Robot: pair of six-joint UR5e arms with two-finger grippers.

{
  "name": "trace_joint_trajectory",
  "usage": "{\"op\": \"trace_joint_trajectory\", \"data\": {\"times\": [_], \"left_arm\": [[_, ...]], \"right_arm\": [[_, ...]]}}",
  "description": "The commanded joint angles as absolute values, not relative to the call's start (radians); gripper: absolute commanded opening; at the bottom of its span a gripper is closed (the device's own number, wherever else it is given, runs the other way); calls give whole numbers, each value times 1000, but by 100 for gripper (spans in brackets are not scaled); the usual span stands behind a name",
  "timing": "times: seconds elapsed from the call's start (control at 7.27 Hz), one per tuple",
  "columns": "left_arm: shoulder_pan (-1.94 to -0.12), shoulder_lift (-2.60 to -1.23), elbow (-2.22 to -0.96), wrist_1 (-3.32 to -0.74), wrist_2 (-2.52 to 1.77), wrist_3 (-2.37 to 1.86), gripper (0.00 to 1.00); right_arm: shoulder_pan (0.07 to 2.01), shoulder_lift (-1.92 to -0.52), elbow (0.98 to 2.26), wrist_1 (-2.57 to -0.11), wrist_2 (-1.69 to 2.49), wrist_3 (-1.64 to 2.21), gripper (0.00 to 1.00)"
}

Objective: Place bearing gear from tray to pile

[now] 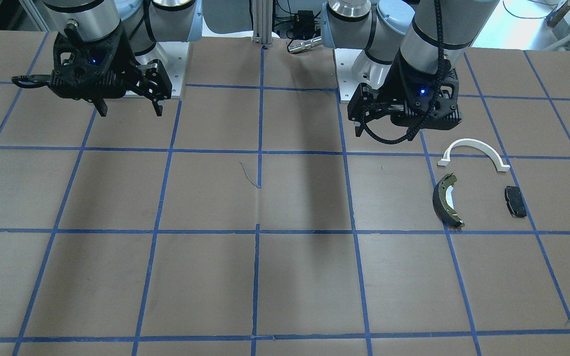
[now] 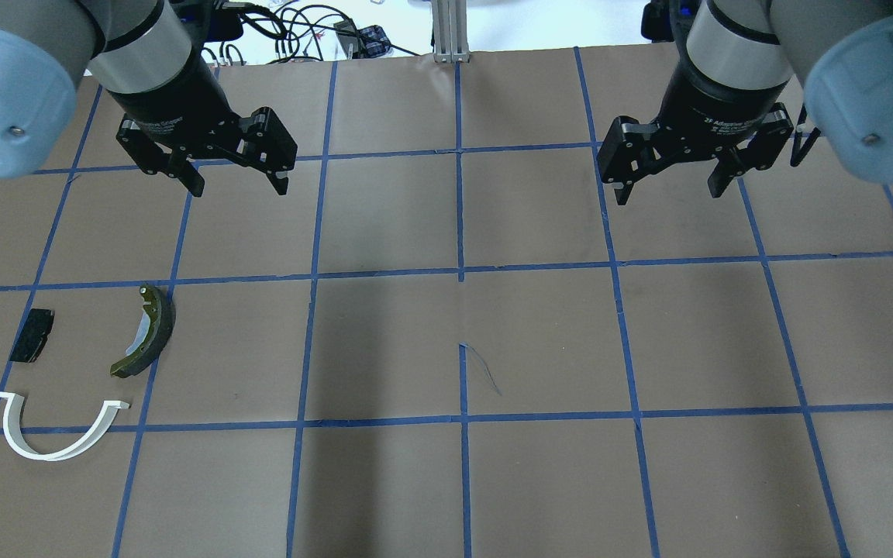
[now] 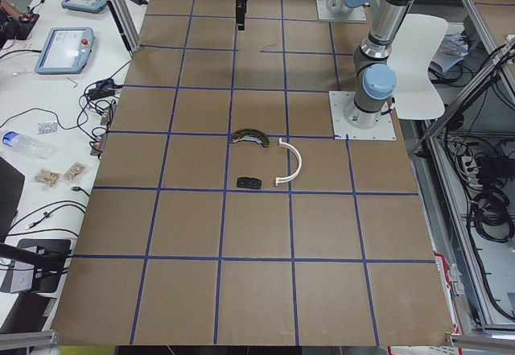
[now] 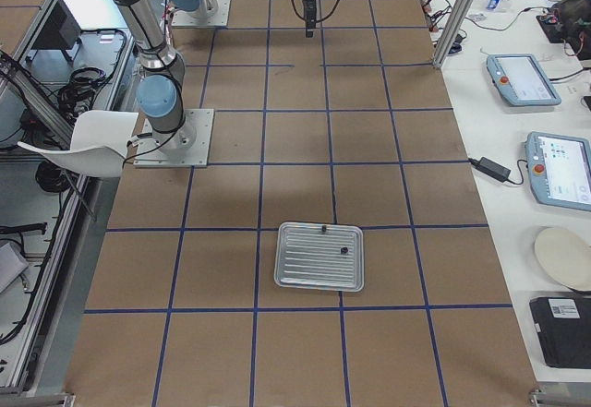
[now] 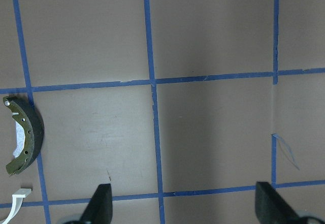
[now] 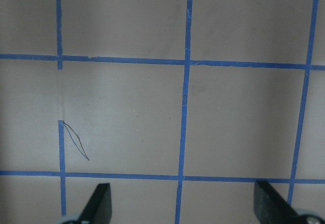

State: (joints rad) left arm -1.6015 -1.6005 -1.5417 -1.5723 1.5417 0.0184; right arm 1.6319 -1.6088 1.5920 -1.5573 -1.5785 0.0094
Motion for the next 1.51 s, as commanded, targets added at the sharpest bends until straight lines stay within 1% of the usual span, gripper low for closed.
{"op": "trace_joint_trajectory", "data": {"times": [0.0, 0.41, 0.55, 0.83, 0.96, 1.1, 1.24, 1.38], "left_arm": [[-1601, -1600, -1542, -1572, 1542, 18, 100], [-1601, -1598, -1542, -1572, 1540, 18, 100], [-1601, -1598, -1542, -1572, 1542, 18, 100], [-1601, -1598, -1543, -1572, 1542, 18, 100], [-1601, -1598, -1543, -1572, 1542, 18, 100], [-1601, -1598, -1543, -1572, 1542, 18, 100], [-1601, -1598, -1543, -1572, 1542, 18, 100], [-1601, -1598, -1543, -1572, 1542, 20, 100]], "right_arm": [[1629, -1591, 1594, -1598, -1572, 3, 100], [1615, -1577, 1594, -1594, -1592, -29, 100], [1564, -1575, 1594, -1594, -1588, -85, 100], [1392, -1560, 1595, -1597, -1580, -280, 100], [1299, -1528, 1594, -1591, -1583, -319, 100], [1216, -1491, 1594, -1618, -1586, -486, 100], [1133, -1436, 1591, -1709, -1591, -587, 100], [1058, -1363, 1585, -1770, -1592, -671, 100]]}}
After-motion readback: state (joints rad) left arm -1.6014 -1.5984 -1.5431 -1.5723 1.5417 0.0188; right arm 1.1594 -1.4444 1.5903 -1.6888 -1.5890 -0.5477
